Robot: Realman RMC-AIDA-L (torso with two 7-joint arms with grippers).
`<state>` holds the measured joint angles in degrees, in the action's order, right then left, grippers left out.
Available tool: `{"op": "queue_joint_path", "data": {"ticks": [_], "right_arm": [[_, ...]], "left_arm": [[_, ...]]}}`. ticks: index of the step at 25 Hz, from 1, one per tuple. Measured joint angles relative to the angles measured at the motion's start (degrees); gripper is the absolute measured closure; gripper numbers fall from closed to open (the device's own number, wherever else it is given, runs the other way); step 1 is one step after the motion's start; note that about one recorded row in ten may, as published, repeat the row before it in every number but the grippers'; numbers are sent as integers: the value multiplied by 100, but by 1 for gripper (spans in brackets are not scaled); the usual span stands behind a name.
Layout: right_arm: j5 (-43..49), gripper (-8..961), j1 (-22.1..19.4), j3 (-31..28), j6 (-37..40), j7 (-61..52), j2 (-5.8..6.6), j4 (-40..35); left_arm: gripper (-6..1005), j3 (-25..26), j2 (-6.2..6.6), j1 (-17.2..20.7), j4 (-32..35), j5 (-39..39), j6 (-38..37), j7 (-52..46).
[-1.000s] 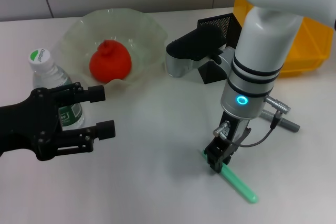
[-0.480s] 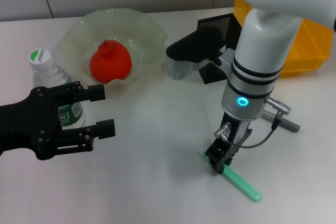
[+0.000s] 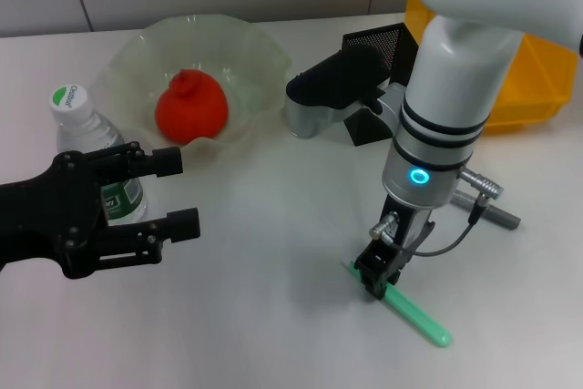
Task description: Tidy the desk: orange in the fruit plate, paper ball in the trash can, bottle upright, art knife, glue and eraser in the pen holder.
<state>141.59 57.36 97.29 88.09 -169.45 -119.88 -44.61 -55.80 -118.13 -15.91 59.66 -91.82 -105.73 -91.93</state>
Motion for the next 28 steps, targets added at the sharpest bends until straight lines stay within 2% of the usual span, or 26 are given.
{"op": "queue_joint_path", "data": {"ticks": [11, 15, 20, 28], "right_arm": [[12, 765, -479, -54, 76, 31, 43, -951], [35, 761, -809, -124, 192, 72, 58, -1590], [59, 757, -1219, -653, 529, 278, 71, -2583], [501, 750, -1477, -1410, 853, 582, 88, -3678]], "left_arm": [[212, 70, 0, 0, -52, 0, -25, 0], [212, 70, 0, 0, -59, 11, -29, 0], [213, 70, -7, 6, -60, 21, -44, 0], [214, 78, -9, 9, -60, 32, -53, 0]]}}
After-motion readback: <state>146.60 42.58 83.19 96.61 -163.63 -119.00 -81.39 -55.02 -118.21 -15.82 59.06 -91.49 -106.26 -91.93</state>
